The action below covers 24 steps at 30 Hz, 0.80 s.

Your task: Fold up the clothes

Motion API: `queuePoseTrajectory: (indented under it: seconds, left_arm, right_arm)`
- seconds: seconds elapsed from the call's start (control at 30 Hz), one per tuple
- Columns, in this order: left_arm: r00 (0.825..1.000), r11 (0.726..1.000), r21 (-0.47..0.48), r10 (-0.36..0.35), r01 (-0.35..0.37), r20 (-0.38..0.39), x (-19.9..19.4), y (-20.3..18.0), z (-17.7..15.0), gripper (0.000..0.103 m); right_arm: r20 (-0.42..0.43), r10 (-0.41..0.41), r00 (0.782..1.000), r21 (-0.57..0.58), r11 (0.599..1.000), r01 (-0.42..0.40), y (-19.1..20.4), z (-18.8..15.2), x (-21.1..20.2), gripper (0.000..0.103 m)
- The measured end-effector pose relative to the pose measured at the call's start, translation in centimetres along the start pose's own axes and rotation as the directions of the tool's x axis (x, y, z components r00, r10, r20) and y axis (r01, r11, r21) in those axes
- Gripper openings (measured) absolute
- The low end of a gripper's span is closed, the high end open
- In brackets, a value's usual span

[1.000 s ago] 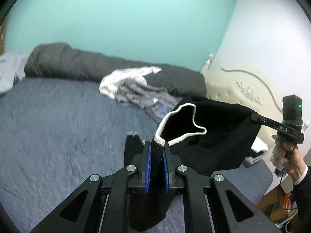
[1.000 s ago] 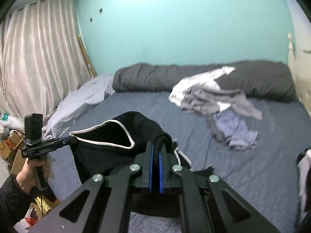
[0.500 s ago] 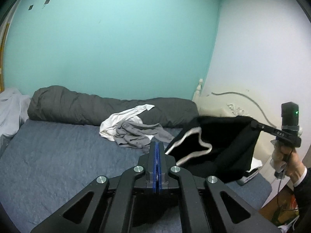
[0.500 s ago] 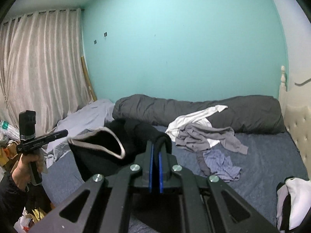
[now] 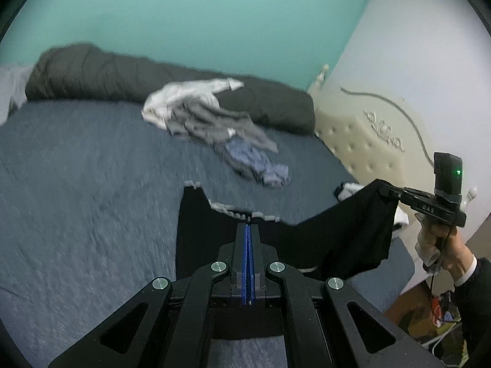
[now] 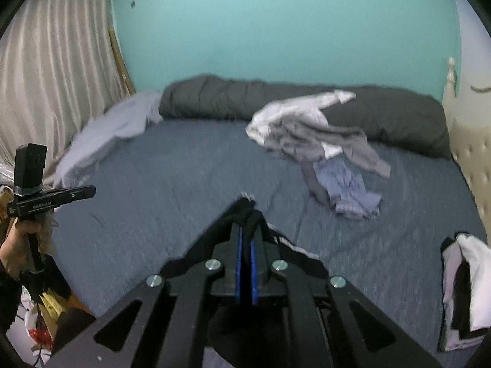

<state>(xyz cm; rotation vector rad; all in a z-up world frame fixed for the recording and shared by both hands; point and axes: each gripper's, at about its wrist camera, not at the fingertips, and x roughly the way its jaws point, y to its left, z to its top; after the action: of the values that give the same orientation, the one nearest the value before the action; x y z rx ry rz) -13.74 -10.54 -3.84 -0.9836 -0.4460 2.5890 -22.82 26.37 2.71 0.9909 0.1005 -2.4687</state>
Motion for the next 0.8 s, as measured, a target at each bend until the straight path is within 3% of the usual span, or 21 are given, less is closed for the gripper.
queuePoseTrajectory:
  seconds: [0.17,0.27,0.4,0.47,0.5,0.7,0.8]
  left_arm:
    - [0.997,1.000,-0.010,-0.009,0.008,-0.072,3.1,0.8,-2.5,0.000]
    - [0.995,1.000,-0.014,-0.009,0.008,-0.099,4.5,1.0,-3.5,0.000]
    - [0.993,1.000,-0.006,-0.008,0.007,-0.121,5.9,0.8,-4.0,0.000]
    - [0.992,1.000,-0.003,-0.008,0.007,-0.126,6.3,0.7,-4.2,0.000]
    - [0.992,1.000,-0.002,-0.007,0.007,-0.129,6.5,0.6,-4.4,0.000]
    - [0.990,1.000,0.028,0.004,0.000,-0.142,7.1,-0.2,-4.8,0.000]
    - [0.989,0.999,0.033,0.004,0.001,-0.147,7.2,-0.5,-5.1,0.000]
  right_arm:
    - [-0.121,-0.083,0.989,0.049,0.995,0.089,-3.3,-4.2,3.1,0.005]
    - [-0.207,-0.164,0.964,0.100,0.977,0.188,-6.2,-7.1,4.8,0.008]
    - [-0.277,-0.213,0.937,0.140,0.956,0.259,-9.0,-10.2,5.9,0.009]
    - [-0.276,-0.211,0.938,0.160,0.952,0.262,-9.7,-11.1,5.7,0.018]
    - [-0.266,-0.212,0.940,0.171,0.950,0.263,-9.9,-11.3,5.5,0.028]
    - [-0.219,-0.185,0.958,0.197,0.953,0.229,-9.7,-11.5,4.9,0.050]
    - [-0.225,-0.169,0.960,0.177,0.961,0.210,-8.7,-11.6,5.7,0.050]
